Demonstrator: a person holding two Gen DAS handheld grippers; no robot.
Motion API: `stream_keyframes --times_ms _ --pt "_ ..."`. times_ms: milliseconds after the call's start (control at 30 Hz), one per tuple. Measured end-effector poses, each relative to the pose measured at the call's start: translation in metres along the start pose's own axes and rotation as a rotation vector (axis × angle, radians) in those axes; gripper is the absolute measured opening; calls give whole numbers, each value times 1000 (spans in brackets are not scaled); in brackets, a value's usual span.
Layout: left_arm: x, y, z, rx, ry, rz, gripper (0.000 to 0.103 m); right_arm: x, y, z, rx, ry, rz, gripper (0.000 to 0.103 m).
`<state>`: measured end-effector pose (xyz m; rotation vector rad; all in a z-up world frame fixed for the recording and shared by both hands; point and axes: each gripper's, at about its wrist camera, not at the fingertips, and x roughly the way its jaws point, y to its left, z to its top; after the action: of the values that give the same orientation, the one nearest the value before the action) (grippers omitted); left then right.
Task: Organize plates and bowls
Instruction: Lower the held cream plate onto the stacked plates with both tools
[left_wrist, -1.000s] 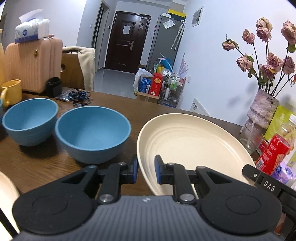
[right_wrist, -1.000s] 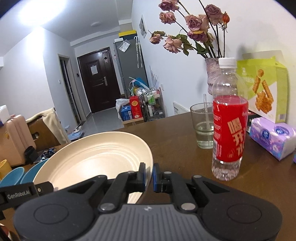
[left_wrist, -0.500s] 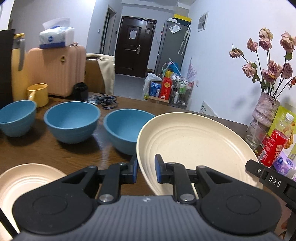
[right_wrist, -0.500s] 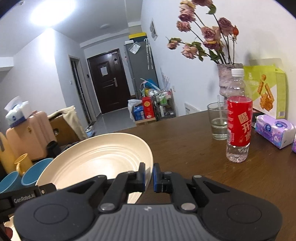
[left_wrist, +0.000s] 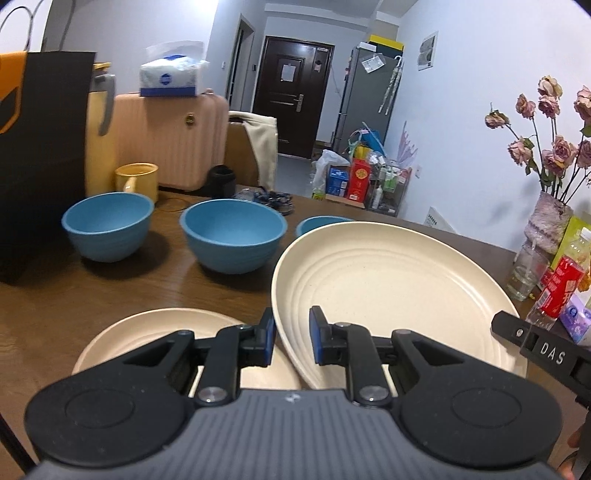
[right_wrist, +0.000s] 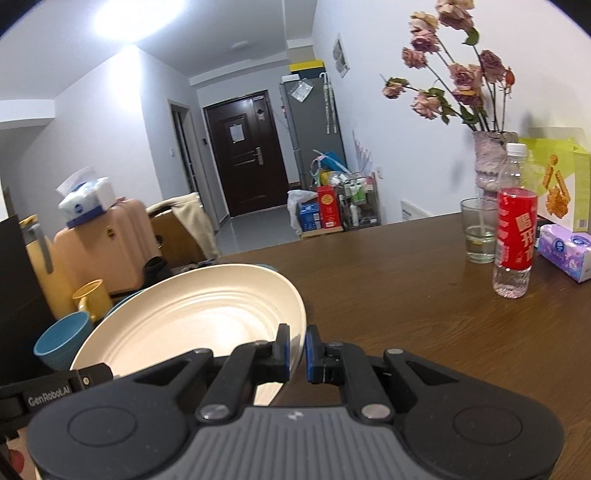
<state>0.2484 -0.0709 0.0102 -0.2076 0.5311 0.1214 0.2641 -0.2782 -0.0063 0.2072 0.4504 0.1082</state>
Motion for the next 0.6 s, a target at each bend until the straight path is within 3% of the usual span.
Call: stream_keyframes --times_ms 600 --pt "-18 92 -21 -32 27 96 19 6 84 -50 -57 94 78 9"
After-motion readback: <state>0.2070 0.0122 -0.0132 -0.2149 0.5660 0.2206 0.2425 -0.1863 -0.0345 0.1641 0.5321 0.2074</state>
